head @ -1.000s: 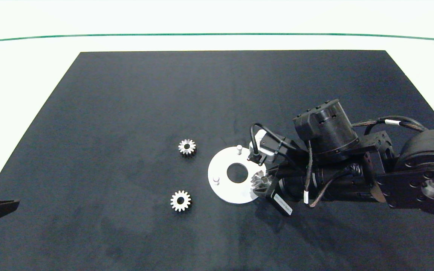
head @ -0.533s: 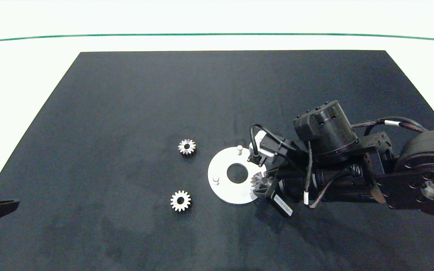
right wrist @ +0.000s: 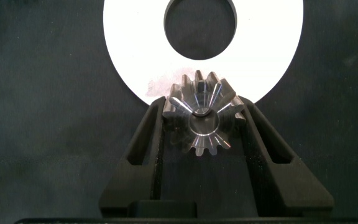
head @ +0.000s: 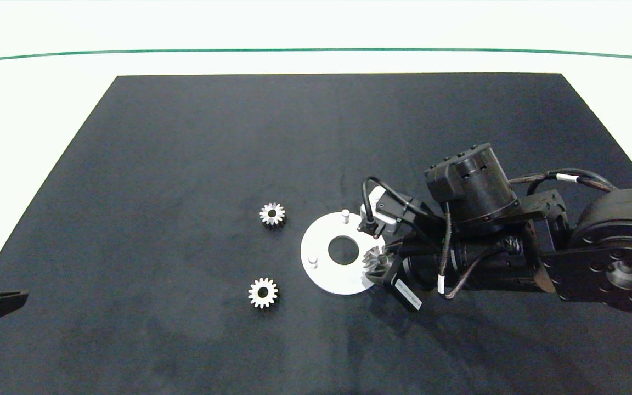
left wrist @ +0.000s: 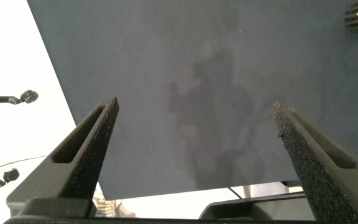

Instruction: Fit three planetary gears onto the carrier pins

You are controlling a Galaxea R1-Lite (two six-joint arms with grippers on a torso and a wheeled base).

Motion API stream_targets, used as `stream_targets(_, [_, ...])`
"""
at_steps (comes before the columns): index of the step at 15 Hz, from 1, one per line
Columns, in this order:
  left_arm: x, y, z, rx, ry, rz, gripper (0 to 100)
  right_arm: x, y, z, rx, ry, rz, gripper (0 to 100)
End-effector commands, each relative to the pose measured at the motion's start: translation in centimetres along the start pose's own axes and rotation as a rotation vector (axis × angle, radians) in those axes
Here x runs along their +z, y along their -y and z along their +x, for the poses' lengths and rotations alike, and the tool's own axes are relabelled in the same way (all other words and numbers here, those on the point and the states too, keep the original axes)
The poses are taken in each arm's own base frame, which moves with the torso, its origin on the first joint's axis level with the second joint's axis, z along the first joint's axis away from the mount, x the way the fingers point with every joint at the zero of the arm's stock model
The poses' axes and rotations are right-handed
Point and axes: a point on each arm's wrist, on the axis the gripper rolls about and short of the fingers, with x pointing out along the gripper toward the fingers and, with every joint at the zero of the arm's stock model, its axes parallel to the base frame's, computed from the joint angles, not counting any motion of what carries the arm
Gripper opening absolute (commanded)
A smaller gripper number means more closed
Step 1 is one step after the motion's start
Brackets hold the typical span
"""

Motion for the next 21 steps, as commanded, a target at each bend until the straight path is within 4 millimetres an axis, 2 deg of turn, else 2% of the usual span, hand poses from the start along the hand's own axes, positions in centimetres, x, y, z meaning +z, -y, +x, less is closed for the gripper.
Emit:
stream_targets(1, [0.0,0.0,0.0,0.0,-0.006,0.002,100,-0.2,-0.1,0.1,0.006,-0.01,-0.004,31])
stream_targets(2, [0.0,0.0,0.0,0.0,-0.006,0.002,100,-0.2,-0.2,0.1,0.007,-0.009,-0.005,100])
stream_targets(8, [0.0,0.0,0.0,0.0,-0.006,0.002,100,-0.2,-0.2,0.1,0.01,-0.008,-0.005,100])
stream_targets(10, [0.1,0.0,0.2,-0.003,-0.01,-0.002,100,-0.1,0.0,-0.4,-0.001,0.004,0.001,100])
stream_targets(11, [0.2,0.1,0.5,-0.009,-0.018,-0.001,100,-0.1,0.5,-1.6,-0.02,0.026,0.008,100])
stream_targets(14, [0.6,0.7,1.2,-0.068,-0.026,0.02,100,-0.9,1.3,-6.9,-0.099,0.102,0.033,100])
stream_targets(16, [0.8,1.0,1.5,-0.089,-0.035,0.005,100,-2.4,1.1,-9.4,-0.117,0.125,0.082,100])
stream_targets(19, [1.6,1.5,3.2,-0.107,-0.067,-0.038,100,-4.1,0.9,-13.3,-0.181,0.187,0.191,100])
stream_targets(21, [3.0,2.2,3.3,-0.146,0.059,-0.05,100,-5.8,1.2,-15.0,-0.244,0.193,0.223,100])
